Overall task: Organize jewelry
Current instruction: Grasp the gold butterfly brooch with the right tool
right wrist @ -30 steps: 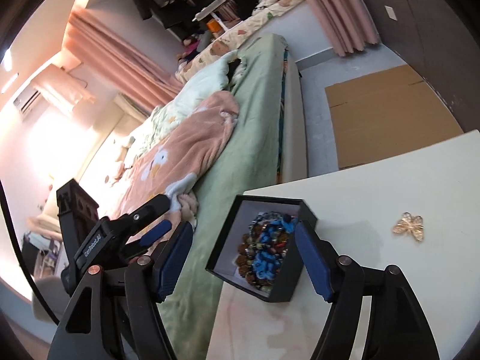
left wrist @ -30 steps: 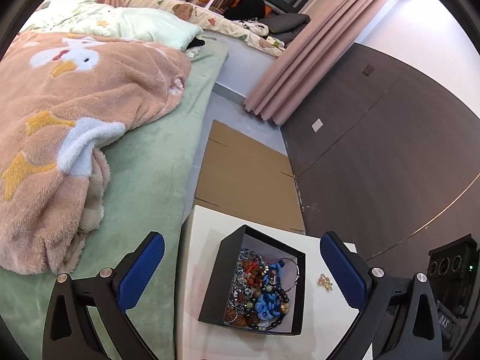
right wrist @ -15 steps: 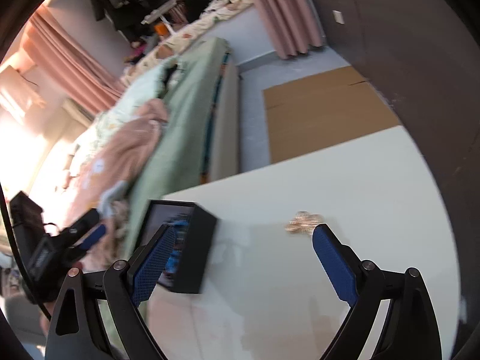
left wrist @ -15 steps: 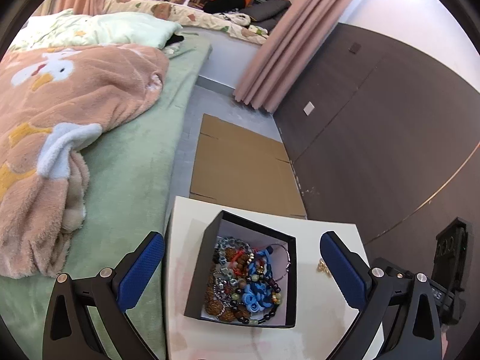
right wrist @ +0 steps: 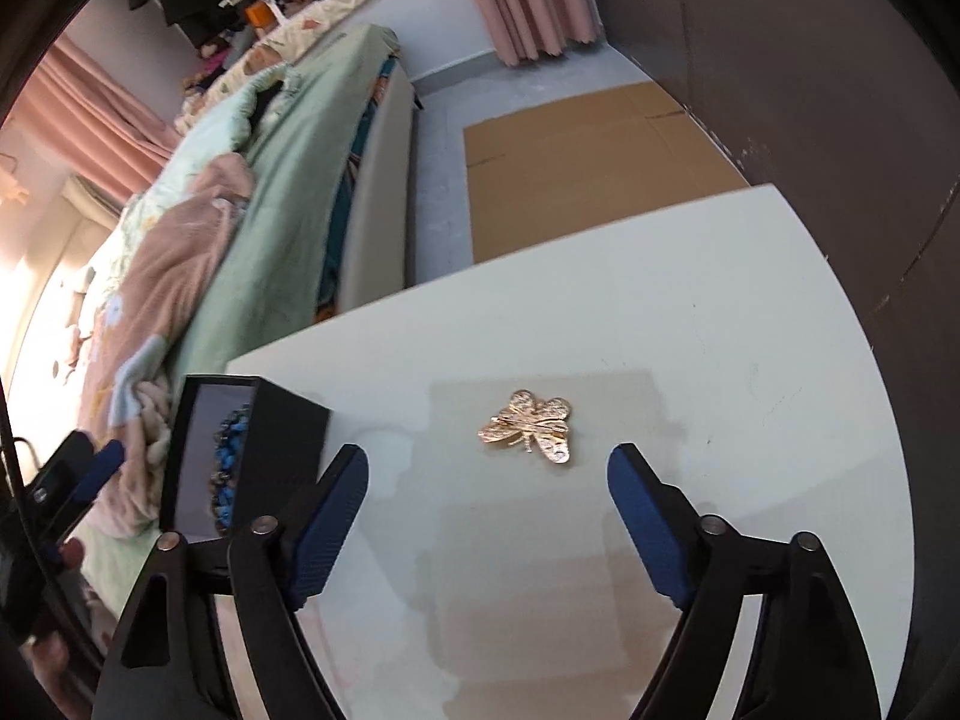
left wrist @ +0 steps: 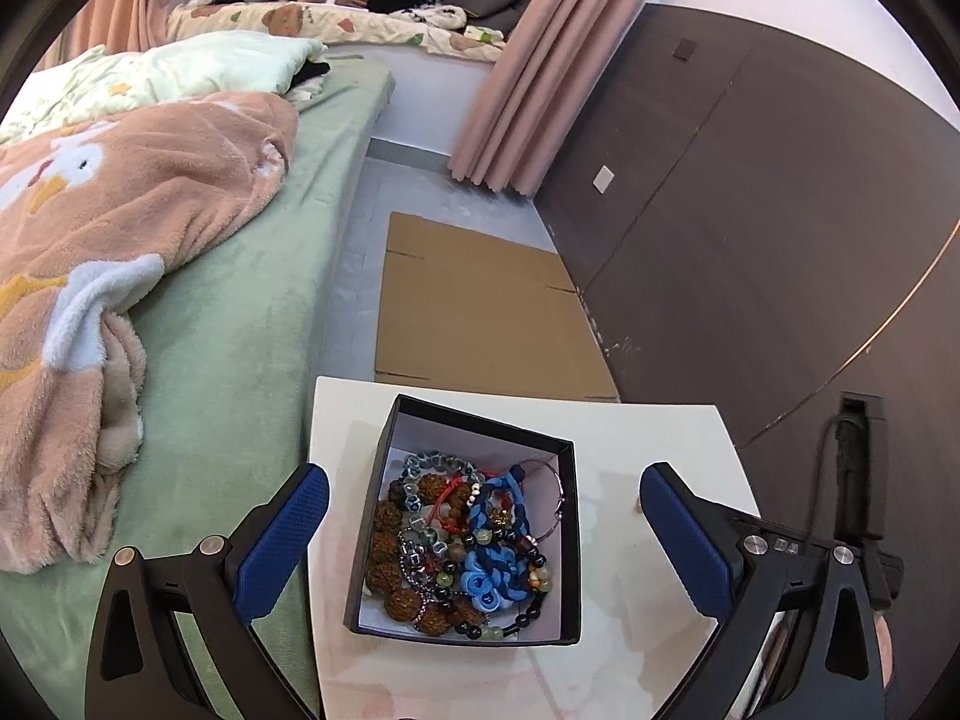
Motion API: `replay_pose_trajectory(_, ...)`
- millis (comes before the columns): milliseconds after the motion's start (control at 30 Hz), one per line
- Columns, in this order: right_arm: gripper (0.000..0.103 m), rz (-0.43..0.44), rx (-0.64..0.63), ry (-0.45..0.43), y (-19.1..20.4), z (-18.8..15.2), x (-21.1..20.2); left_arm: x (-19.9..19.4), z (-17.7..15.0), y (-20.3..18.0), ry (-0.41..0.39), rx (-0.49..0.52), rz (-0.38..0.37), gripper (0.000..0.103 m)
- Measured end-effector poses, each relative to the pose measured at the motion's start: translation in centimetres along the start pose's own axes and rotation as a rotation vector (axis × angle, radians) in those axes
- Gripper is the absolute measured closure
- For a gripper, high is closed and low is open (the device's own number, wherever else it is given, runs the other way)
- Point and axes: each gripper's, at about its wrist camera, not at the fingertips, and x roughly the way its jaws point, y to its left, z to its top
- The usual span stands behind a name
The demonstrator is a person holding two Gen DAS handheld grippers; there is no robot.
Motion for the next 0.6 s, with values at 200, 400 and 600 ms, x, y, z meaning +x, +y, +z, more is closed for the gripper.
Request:
replay_pose_trajectory(200,0.031,-0.054,0.022,0.034,-0.2,-0.1,2.4,-0.5,0.1,0.4,-0.005,-0.019,-0.010,0.000)
replay_pose_trajectory(400,0.036,-0.197,-0.052,0.015,1.4,-0.3,3.2,-0.9,0.1,0.9,-0.009,-0.030,-0.013,0.000)
replay_pose_trajectory(600,0.055,-0.317,-0.150,-0.012,3.1,-0.6,3.7,-1.1,0.2,1.6,-0.010,-0.039,-0.012,0.000)
